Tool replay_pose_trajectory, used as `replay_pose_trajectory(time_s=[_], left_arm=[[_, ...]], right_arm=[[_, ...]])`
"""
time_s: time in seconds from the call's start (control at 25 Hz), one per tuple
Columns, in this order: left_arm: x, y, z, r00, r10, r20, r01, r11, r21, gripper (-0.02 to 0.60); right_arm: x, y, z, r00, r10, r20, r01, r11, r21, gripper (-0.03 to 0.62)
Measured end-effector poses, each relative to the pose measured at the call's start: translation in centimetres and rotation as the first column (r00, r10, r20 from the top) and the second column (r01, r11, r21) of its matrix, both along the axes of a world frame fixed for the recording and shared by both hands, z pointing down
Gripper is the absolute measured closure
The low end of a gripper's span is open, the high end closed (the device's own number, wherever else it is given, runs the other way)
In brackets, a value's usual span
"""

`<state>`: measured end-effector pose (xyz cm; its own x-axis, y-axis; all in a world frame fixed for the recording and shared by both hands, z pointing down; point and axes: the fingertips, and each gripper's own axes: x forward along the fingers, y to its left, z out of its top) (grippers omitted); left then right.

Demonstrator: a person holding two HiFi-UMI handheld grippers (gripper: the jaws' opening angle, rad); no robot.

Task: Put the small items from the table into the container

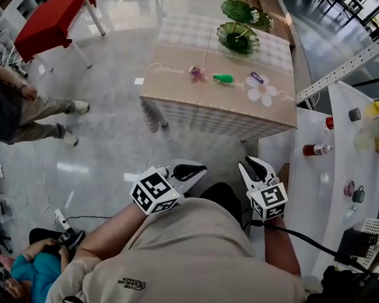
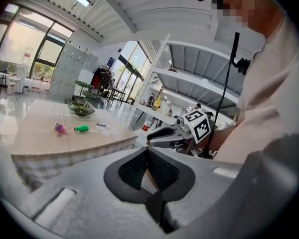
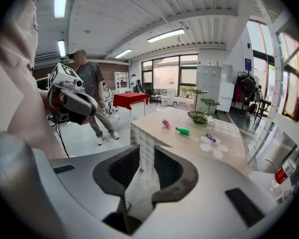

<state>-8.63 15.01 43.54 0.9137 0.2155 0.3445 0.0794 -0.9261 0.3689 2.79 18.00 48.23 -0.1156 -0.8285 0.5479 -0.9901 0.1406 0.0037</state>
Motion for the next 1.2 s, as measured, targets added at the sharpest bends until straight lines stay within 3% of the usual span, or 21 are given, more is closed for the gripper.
replay_pose_trajectory(time_s=[0.2, 0.48, 0.88, 1.2], left_arm=[[-0.2, -3.1, 0.3, 0.998, -0.056, -0.013, 0.056, 0.998, -0.041, 0.574], [2.3, -8.3, 0.4, 0.986, -0.164, -0.005, 0.164, 0.986, -0.009, 0.574], [11.7, -15.8, -0.7, 0.965, -0.263, 0.014, 0.262, 0.965, 0.029, 0.574], [18.2, -19.7, -1.6, 0.951, -0.306, 0.038, 0.304, 0.951, 0.053, 0.574]], right_arm=[[2.6, -3.7, -0.2, 0.999, -0.009, -0.031, 0.008, 1.0, -0.007, 0.494], [9.1, -9.8, 1.5, 0.997, -0.05, -0.064, 0.049, 0.999, -0.013, 0.494], [22.0, -18.9, 5.7, 0.99, -0.108, -0.094, 0.102, 0.992, -0.068, 0.494], [29.8, -24.1, 11.4, 0.982, -0.158, -0.1, 0.142, 0.978, -0.153, 0.494]])
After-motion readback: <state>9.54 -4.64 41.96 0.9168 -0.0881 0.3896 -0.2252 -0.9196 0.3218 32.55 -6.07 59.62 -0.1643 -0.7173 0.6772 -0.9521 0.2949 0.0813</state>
